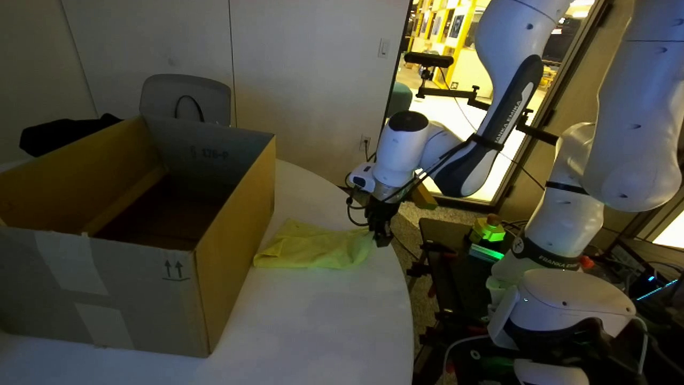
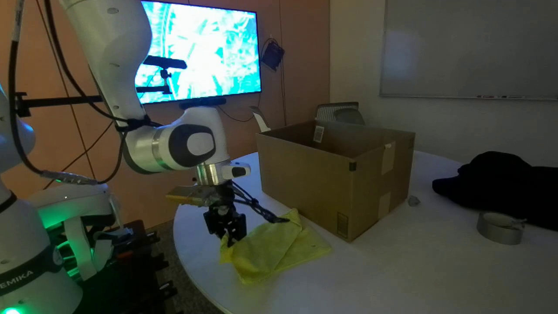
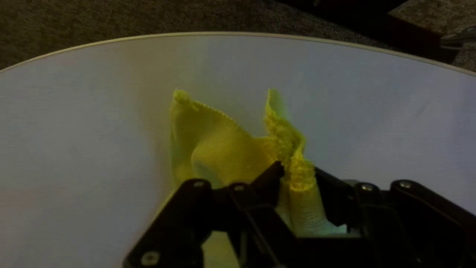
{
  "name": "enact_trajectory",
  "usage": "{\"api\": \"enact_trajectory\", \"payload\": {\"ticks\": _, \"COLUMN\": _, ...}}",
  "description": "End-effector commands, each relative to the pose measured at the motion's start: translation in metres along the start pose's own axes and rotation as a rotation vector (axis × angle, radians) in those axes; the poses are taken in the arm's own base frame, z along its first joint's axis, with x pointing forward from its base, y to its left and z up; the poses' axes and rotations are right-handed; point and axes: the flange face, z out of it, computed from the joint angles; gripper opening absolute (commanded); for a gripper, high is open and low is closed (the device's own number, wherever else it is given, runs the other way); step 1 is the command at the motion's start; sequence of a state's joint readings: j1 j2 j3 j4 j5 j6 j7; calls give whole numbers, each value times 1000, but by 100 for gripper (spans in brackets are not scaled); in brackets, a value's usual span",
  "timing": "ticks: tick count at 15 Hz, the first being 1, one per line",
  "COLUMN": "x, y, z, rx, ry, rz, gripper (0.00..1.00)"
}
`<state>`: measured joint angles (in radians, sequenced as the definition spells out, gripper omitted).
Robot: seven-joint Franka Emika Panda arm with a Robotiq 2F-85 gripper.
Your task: Put the marker on the towel then put the towel in the box
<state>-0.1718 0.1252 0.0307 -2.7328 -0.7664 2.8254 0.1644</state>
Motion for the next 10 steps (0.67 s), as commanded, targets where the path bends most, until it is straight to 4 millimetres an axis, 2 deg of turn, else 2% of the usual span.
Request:
{"api": "enact_trajectory", "payload": {"ticks": 1, "x": 27, "y": -3, "z": -28, "rx": -98, "ry": -11, "rz": -48, "gripper": 9}}
{"api": "enact_trajectory", "payload": {"ticks": 6, "x": 71, "y": -9, "z": -45, "rx": -157, "ry": -4, "rz": -102, "gripper": 9}}
{"api": "enact_trajectory", "payload": {"ticks": 10, "x": 99, "y": -9, "z": -54, "rx": -167, "ry": 56, "rz": -41, "gripper": 9}}
